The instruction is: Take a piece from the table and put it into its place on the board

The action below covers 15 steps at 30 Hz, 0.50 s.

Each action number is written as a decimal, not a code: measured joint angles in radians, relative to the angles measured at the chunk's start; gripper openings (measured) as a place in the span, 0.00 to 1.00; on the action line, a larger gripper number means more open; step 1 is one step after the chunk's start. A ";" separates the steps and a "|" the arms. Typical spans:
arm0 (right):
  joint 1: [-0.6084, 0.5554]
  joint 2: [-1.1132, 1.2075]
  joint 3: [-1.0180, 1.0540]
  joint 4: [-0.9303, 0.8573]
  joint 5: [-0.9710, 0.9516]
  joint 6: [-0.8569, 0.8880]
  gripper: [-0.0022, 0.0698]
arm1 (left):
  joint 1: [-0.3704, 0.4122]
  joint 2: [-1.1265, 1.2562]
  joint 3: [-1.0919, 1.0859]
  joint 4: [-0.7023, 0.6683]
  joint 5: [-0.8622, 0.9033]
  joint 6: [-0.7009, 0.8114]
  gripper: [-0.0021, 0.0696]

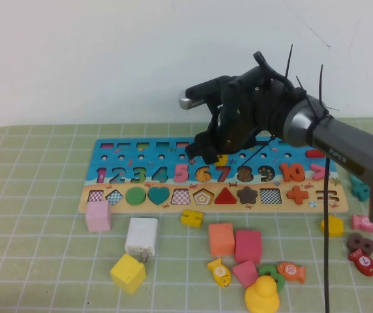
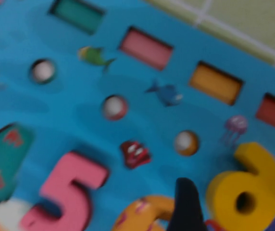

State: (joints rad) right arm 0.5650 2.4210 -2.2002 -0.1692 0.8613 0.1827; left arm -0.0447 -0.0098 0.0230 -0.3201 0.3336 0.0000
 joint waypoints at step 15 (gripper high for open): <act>0.000 0.024 0.000 -0.050 -0.009 0.054 0.56 | 0.000 0.000 0.000 -0.002 0.001 0.000 0.03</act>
State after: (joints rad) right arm 0.5650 2.4454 -2.2002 -0.2191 0.8524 0.2366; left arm -0.0447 -0.0098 0.0230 -0.3225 0.3343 0.0000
